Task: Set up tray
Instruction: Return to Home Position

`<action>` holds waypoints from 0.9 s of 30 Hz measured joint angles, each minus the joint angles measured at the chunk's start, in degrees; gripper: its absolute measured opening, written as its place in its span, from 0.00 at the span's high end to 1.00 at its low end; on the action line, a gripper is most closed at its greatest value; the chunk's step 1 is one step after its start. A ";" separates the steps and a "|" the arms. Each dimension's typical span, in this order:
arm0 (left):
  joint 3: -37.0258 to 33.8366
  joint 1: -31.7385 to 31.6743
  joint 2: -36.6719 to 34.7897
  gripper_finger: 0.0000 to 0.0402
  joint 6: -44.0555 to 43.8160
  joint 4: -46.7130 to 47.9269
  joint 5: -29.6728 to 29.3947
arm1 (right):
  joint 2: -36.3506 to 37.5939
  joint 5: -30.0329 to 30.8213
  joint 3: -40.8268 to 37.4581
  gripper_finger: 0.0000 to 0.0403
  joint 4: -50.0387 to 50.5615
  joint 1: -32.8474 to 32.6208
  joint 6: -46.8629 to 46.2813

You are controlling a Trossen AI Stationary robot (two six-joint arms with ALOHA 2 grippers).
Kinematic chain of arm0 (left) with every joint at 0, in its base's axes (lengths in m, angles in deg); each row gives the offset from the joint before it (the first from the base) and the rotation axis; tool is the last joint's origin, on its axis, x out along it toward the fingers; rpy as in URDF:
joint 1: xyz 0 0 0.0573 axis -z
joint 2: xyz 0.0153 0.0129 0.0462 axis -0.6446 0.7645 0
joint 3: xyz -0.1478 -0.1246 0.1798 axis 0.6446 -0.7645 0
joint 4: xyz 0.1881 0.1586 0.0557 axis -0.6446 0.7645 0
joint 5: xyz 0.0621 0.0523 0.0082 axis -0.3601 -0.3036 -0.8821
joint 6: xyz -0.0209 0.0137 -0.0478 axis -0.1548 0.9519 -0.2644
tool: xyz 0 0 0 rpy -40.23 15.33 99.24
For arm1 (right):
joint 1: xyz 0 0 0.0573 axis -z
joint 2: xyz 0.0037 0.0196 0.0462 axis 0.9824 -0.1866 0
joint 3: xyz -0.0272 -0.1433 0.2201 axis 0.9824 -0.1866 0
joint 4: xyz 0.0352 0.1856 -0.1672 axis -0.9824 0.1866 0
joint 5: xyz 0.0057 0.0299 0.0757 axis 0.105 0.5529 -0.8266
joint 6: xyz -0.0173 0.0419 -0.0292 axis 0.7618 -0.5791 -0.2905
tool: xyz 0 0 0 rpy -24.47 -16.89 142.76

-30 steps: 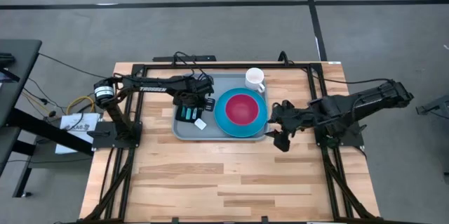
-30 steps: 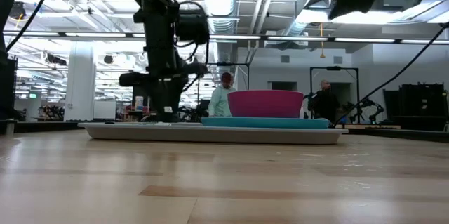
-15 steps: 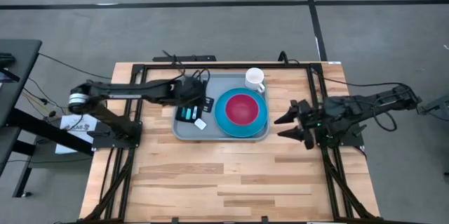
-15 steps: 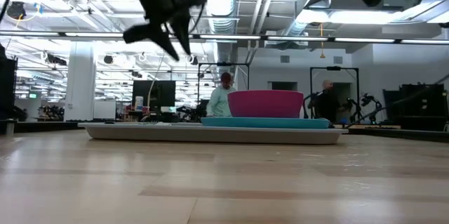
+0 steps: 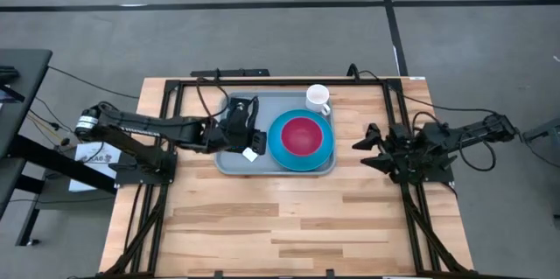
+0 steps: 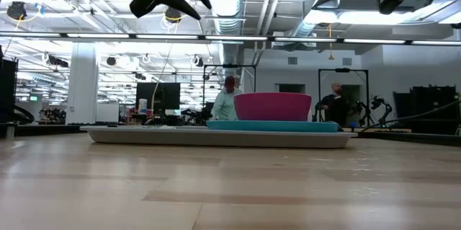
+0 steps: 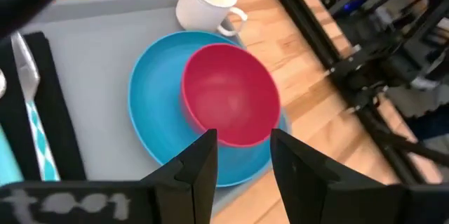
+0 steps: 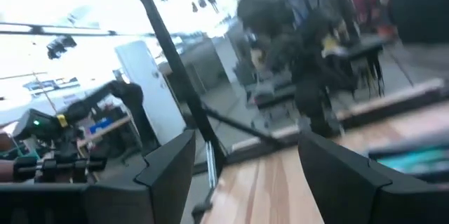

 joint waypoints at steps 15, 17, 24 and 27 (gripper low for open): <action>0.00 4.83 0.02 0.70 -11.37 -1.48 -6.35 | 19.23 1.52 -13.25 0.39 -4.50 -0.04 5.31; 0.00 4.96 0.02 0.70 -11.97 -1.71 -7.13 | 21.19 3.06 -14.48 0.39 -4.75 -0.04 6.12; 0.00 4.96 0.04 0.70 -12.57 -1.79 -7.30 | 21.24 7.39 -16.02 0.39 -1.81 -0.06 11.08; 0.00 4.96 0.04 0.70 -12.59 -1.78 -7.11 | 21.31 7.14 -16.03 0.39 2.42 -0.06 12.59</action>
